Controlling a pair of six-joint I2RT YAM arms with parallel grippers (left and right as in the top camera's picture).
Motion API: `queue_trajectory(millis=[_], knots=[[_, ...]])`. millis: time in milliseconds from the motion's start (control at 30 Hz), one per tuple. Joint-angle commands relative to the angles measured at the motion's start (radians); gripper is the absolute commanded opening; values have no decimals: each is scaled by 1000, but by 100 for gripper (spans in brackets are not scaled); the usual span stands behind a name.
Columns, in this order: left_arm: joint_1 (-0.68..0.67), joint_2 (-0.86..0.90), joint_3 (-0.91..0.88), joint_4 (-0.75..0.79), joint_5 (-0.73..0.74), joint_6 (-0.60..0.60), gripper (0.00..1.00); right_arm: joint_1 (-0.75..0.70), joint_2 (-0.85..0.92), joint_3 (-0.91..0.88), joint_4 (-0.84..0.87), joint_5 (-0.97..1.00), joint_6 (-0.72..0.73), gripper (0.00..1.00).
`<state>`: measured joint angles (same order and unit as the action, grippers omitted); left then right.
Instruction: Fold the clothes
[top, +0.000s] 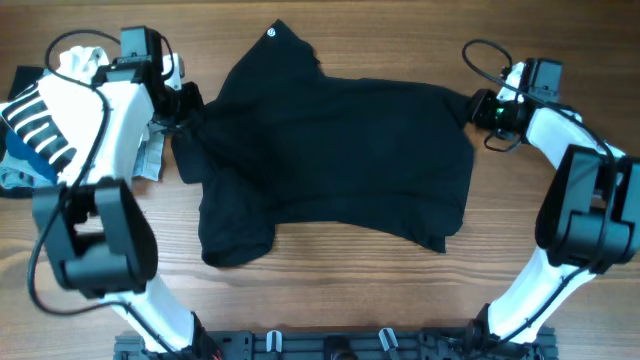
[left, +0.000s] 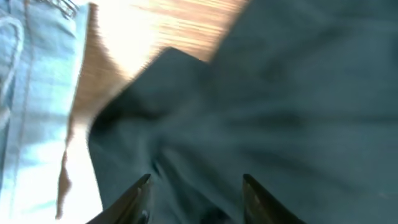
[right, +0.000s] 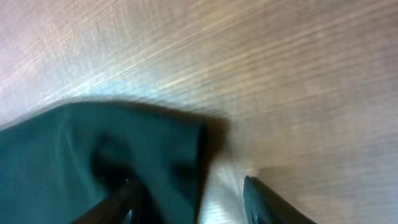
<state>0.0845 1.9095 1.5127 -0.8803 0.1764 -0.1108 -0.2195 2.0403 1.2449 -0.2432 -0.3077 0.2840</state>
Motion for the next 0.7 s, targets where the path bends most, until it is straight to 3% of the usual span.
queue_trajectory(millis=[0,233,400,667], knots=[[-14,-60,0,-62,118,-1,48,-2,47,-2,60,-58,97,49],[-71,-60,0,-184,110,55,45,37,116,-2,126,-109,108,42],[-109,-60,-1,-185,64,55,47,48,116,6,179,-92,105,4],[-156,-60,-2,-194,63,55,48,-40,-62,135,178,-81,107,4]])
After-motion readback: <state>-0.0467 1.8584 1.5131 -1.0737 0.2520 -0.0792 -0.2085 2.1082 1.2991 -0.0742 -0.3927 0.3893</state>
